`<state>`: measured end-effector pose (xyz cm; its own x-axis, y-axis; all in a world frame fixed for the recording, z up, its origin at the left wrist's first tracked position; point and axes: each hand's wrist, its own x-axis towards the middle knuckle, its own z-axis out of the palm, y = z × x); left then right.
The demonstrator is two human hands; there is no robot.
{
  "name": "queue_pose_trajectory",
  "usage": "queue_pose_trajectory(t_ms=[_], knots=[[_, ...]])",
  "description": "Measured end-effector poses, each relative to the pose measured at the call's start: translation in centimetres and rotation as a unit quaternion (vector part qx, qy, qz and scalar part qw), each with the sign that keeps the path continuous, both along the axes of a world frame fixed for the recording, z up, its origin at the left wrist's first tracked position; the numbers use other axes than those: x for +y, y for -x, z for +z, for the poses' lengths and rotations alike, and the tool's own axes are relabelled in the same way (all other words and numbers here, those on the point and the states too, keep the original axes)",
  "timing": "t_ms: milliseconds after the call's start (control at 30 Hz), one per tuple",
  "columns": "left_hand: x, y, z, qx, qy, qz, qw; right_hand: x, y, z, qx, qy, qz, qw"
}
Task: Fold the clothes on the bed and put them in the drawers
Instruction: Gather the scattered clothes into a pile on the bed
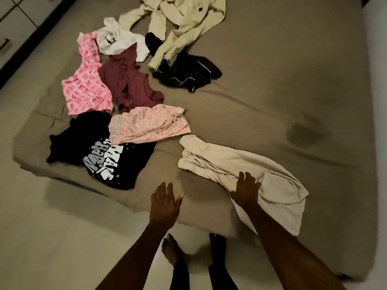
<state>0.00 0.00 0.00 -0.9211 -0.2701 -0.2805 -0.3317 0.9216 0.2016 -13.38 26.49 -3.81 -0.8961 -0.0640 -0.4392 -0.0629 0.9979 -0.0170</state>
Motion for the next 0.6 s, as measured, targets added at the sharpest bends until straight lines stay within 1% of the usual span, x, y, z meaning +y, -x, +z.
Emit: queue_pose_trajectory(t_ms=[33,67,133,200,300,367,400,433,500,533,567,600], knots=[[0.5,-0.2,-1.0,0.004,0.000,0.005,1.000,0.4,0.6,-0.6,-0.037,-0.009,0.000,0.999],[0.9,-0.1,-1.6,-0.021,-0.008,0.010,1.000,0.6,1.1,-0.8,-0.050,-0.006,0.000,0.999],[1.6,0.1,-3.5,-0.038,-0.021,0.029,0.999,1.7,2.4,-2.8,-0.044,-0.011,0.008,0.999],[2.4,0.4,-5.9,-0.026,-0.027,0.046,0.998,2.8,2.8,-5.9,-0.043,-0.032,0.020,0.998],[3.4,0.7,-8.4,0.004,-0.044,0.063,0.997,3.7,2.9,-8.7,-0.032,-0.049,0.006,0.998],[4.5,0.8,-9.7,0.014,-0.051,0.061,0.997,4.1,3.7,-10.1,-0.009,-0.019,0.000,1.000],[5.1,1.0,-9.7,0.008,-0.064,0.062,0.996,4.4,4.1,-10.5,0.000,0.007,-0.012,1.000],[5.3,1.0,-10.0,0.006,-0.074,0.059,0.996,4.6,4.6,-10.4,-0.013,0.035,-0.025,0.999],[5.7,1.1,-9.8,-0.015,-0.102,0.068,0.992,4.6,5.1,-9.3,-0.041,0.138,-0.083,0.986],[5.7,1.2,-9.4,-0.039,-0.133,0.088,0.986,4.0,5.0,-8.4,-0.064,0.211,-0.135,0.966],[5.8,1.7,-8.9,-0.058,-0.171,0.117,0.977,2.9,4.8,-7.1,-0.100,0.296,-0.207,0.927],[5.8,2.3,-8.0,-0.098,-0.221,0.164,0.956,1.4,4.5,-5.4,-0.132,0.375,-0.275,0.876]])
